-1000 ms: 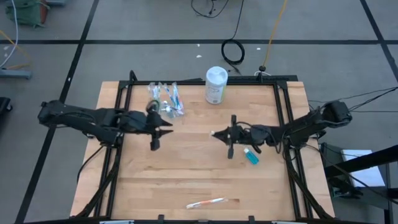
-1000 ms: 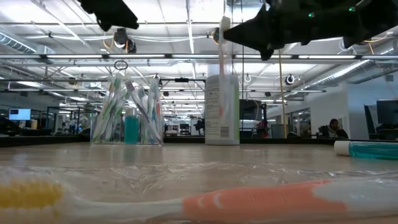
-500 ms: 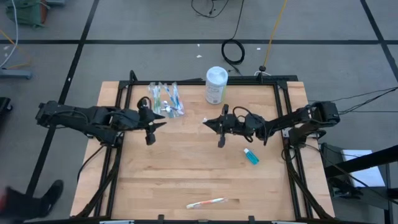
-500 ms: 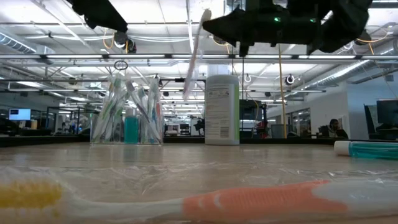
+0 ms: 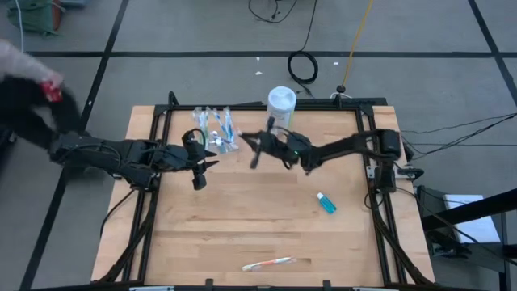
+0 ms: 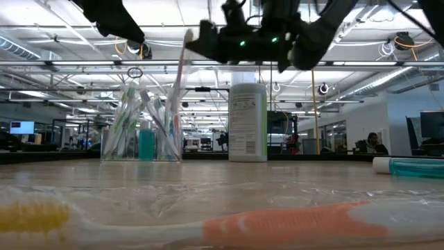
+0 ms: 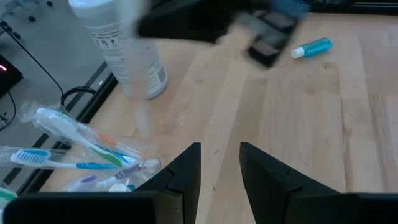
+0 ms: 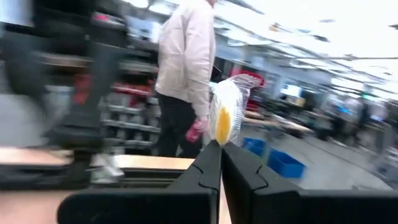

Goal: Pick & Place toothbrushing station
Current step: Put the orange toothbrush into the right of the transparent organizer

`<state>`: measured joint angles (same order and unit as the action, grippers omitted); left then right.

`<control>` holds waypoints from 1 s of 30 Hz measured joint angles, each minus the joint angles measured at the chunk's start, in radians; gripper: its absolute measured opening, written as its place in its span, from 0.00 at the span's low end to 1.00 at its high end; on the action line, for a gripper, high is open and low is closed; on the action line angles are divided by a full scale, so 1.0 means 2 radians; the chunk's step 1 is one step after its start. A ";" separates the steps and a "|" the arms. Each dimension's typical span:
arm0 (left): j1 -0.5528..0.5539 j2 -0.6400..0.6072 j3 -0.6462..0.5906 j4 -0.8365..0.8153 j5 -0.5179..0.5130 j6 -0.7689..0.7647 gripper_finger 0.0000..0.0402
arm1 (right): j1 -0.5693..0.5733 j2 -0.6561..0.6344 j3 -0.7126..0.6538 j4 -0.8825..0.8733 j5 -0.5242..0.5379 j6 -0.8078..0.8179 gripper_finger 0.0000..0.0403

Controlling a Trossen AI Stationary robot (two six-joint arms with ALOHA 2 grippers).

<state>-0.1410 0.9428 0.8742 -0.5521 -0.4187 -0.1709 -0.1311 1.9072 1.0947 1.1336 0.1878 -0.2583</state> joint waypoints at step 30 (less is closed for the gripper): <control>-0.001 0.000 0.000 -0.018 0.000 -0.020 0.29 | -0.066 0.054 0.059 -0.161 -0.003 0.132 0.14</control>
<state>-0.1420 0.9424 0.8742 -0.5885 -0.4183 -0.2104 -0.2623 2.0151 1.2137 0.8116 0.1822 0.0061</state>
